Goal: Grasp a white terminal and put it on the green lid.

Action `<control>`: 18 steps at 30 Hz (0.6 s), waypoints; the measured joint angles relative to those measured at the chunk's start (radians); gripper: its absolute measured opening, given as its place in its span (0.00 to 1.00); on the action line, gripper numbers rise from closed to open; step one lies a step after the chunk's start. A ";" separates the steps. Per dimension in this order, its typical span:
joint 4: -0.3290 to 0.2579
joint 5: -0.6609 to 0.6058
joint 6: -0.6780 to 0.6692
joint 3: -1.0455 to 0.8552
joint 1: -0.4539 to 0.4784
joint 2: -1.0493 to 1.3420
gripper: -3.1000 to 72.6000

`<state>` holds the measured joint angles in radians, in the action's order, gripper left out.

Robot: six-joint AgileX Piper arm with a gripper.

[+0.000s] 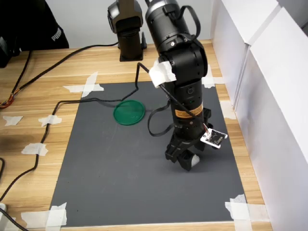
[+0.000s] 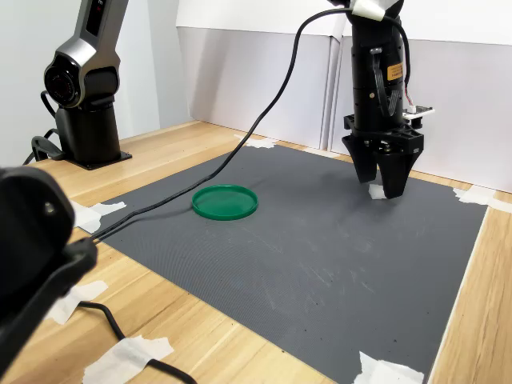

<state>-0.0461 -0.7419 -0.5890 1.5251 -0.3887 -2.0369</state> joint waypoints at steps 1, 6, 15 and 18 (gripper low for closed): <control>0.000 0.000 0.003 0.000 0.000 0.000 0.82; -0.002 0.000 0.026 0.000 0.000 0.000 0.73; -0.002 0.000 0.053 0.000 0.000 0.000 0.64; -0.002 0.000 0.061 0.001 0.000 -0.009 0.64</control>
<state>-0.0480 -0.7419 -0.5280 1.5259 -0.3887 -2.0460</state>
